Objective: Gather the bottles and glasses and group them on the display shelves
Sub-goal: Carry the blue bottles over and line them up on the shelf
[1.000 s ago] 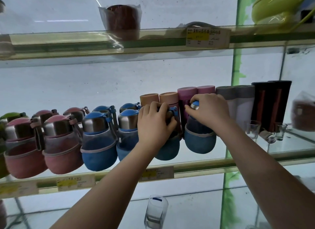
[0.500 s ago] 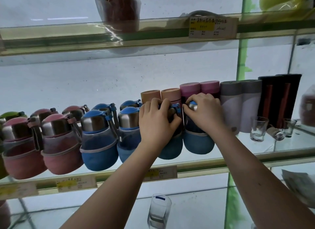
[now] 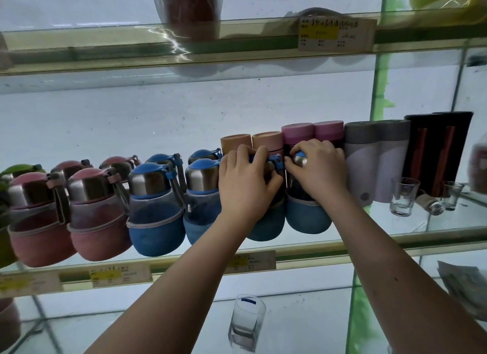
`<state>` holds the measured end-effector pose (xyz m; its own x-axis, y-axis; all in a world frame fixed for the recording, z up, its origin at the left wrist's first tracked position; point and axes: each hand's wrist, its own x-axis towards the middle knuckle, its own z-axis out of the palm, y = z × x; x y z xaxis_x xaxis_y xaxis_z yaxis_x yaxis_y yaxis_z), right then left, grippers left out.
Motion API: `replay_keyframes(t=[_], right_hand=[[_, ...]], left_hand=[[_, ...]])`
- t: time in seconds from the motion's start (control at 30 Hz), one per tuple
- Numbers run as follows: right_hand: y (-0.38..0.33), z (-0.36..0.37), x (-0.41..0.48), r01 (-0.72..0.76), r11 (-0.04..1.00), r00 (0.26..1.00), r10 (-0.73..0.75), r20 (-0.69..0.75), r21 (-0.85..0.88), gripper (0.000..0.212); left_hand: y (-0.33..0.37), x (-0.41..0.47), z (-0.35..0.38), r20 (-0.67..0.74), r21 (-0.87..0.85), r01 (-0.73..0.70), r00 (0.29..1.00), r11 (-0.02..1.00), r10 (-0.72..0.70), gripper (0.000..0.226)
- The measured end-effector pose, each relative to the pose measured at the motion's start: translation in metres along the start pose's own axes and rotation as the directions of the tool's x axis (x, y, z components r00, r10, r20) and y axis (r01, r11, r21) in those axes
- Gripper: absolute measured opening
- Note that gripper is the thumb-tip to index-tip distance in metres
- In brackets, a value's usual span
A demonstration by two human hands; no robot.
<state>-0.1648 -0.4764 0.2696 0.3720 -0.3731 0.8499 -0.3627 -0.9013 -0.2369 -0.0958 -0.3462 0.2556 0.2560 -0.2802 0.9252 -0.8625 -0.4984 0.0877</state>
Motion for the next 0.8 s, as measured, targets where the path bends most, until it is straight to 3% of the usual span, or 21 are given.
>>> replay_keyframes(t=[0.4, 0.6, 0.7, 0.8], right_hand=[[0.000, -0.001, -0.003, -0.034, 0.999, 0.999, 0.034, -0.020, 0.004, 0.027], [0.001, -0.002, -0.014, -0.020, 1.000, 0.996, 0.022, -0.090, 0.020, 0.033], [0.002, -0.008, -0.017, -0.024, 1.000, 0.999, 0.024, -0.029, 0.006, 0.039], [0.000, -0.020, -0.013, -0.059, 0.998, 0.995, 0.058, 0.084, 0.018, 0.046]], left_hand=[[-0.003, -0.008, -0.003, 0.045, 0.025, -0.043, 0.998, 0.999, 0.042, 0.029], [0.005, -0.011, -0.006, 0.047, 0.040, -0.019, 0.999, 0.999, 0.017, 0.041], [0.004, -0.011, -0.010, 0.066, 0.068, -0.027, 0.998, 0.997, 0.022, 0.044], [0.006, -0.008, -0.025, 0.184, 0.076, -0.052, 0.982, 0.996, 0.037, 0.056]])
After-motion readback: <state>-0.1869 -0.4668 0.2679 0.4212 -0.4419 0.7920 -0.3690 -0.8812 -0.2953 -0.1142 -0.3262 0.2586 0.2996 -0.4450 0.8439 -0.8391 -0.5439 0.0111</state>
